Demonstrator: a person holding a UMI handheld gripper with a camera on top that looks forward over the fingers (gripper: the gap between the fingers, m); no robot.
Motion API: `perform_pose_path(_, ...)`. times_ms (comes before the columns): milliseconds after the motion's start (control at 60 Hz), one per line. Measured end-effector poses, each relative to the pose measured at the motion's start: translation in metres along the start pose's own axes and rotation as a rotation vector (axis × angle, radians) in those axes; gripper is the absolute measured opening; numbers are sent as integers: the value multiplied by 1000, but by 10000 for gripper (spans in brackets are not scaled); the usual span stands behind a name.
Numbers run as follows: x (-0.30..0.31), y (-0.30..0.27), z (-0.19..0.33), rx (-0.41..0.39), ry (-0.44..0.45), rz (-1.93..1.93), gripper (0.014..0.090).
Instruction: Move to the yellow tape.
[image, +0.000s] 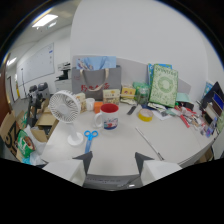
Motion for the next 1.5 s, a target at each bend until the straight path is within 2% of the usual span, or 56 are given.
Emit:
perform_pose_path(183, 17, 6, 6, -21, 16, 4, 843)
perform_pose_path(433, 79, 8, 29, -48, 52, 9, 845)
perform_pose_path(767, 144, -11, 87, -74, 39, -9, 843)
perform_pose_path(950, 159, -27, 134, -89, -7, -13, 842)
perform_pose_path(1167, 172, -53, 189, -77, -21, -23, 842)
perform_pose_path(1500, 177, -71, 242, -98, -34, -23, 844)
